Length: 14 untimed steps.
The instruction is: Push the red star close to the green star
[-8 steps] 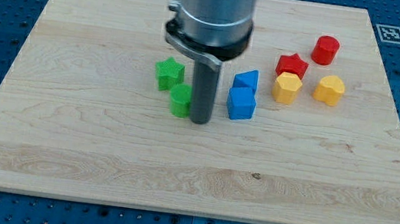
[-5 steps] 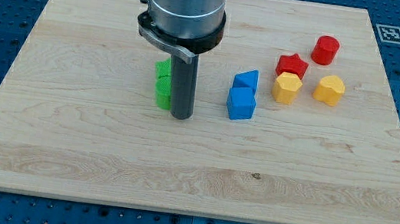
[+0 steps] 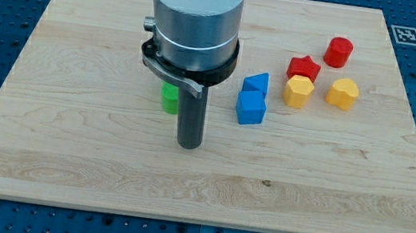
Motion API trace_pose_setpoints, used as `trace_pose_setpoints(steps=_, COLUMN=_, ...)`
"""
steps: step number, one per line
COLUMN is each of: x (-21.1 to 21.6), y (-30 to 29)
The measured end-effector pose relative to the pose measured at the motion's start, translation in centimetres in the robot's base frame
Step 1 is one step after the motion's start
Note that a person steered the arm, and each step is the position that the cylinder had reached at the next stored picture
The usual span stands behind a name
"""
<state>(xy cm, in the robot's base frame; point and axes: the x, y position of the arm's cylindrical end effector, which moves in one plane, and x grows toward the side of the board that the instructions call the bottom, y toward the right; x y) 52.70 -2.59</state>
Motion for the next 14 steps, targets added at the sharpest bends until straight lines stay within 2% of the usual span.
trace_pose_setpoints(steps=3, x=2.0, y=10.5)
trace_pose_setpoints(steps=5, x=1.6, y=22.3)
trace_pose_setpoints(steps=6, x=0.7, y=27.3)
trace_pose_setpoints(steps=7, x=-3.9, y=29.2)
trace_pose_setpoints(steps=9, x=-14.8, y=30.2)
trace_pose_setpoints(steps=10, x=-16.5, y=26.2)
trace_pose_setpoints(steps=14, x=-14.1, y=22.7)
